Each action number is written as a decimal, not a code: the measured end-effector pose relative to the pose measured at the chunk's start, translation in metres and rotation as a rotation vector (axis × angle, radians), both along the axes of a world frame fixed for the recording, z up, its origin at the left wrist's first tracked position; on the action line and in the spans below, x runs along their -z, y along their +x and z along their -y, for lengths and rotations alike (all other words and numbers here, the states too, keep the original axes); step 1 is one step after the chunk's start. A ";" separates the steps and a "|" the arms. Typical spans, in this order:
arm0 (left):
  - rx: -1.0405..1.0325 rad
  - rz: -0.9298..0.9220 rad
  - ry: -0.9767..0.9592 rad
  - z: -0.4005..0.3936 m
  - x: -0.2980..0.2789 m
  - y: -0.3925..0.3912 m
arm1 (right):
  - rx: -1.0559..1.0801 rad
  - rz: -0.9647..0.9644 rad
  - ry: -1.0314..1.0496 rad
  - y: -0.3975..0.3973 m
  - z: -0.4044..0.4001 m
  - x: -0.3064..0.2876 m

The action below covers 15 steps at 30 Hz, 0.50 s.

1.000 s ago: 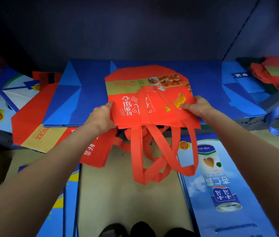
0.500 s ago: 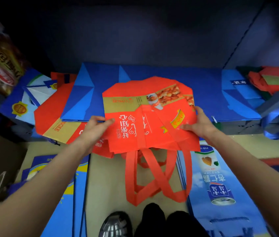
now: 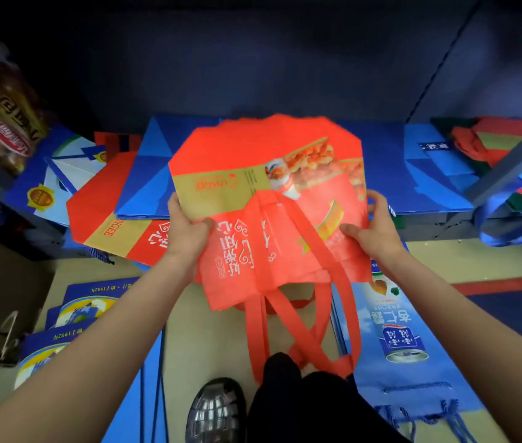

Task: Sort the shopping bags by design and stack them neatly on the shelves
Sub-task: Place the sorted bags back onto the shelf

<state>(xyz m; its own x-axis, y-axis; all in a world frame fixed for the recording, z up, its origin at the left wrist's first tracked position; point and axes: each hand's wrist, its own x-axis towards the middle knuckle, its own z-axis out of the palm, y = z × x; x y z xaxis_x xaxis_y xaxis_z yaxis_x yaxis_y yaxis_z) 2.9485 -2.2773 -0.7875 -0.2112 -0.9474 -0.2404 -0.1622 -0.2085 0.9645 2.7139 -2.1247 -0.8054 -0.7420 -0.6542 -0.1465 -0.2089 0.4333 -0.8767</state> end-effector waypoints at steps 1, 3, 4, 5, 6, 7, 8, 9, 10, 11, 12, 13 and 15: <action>0.016 -0.014 -0.085 -0.005 -0.007 -0.003 | 0.032 -0.002 -0.054 -0.002 -0.004 -0.004; 0.060 -0.051 -0.212 -0.018 -0.021 -0.011 | 0.080 0.027 -0.133 -0.009 -0.016 -0.014; 0.086 -0.064 -0.247 -0.024 -0.027 -0.017 | 0.105 0.067 -0.174 -0.013 -0.023 -0.021; 0.116 -0.073 -0.272 -0.030 -0.032 -0.025 | 0.141 0.117 -0.227 -0.018 -0.030 -0.027; 0.149 -0.082 -0.285 -0.035 -0.036 -0.034 | 0.174 0.152 -0.286 -0.023 -0.037 -0.035; 0.191 -0.089 -0.288 -0.042 -0.040 -0.043 | 0.195 0.160 -0.341 -0.029 -0.045 -0.041; 0.234 -0.090 -0.282 -0.049 -0.041 -0.053 | 0.200 0.144 -0.373 -0.036 -0.053 -0.047; 0.272 -0.091 -0.266 -0.057 -0.042 -0.063 | 0.192 0.113 -0.393 -0.042 -0.062 -0.051; 0.296 -0.094 -0.250 -0.066 -0.043 -0.072 | 0.181 0.069 -0.392 -0.048 -0.073 -0.055; 0.310 -0.101 -0.240 -0.075 -0.043 -0.081 | 0.174 0.021 -0.390 -0.053 -0.083 -0.057; 0.313 -0.111 -0.240 -0.083 -0.043 -0.088 | 0.179 -0.019 -0.392 -0.058 -0.093 -0.060; 0.310 -0.129 -0.244 -0.090 -0.043 -0.093 | 0.188 -0.036 -0.408 -0.061 -0.102 -0.061; 0.305 -0.179 -0.250 -0.100 -0.042 -0.102 | 0.241 -0.002 -0.439 -0.067 -0.118 -0.064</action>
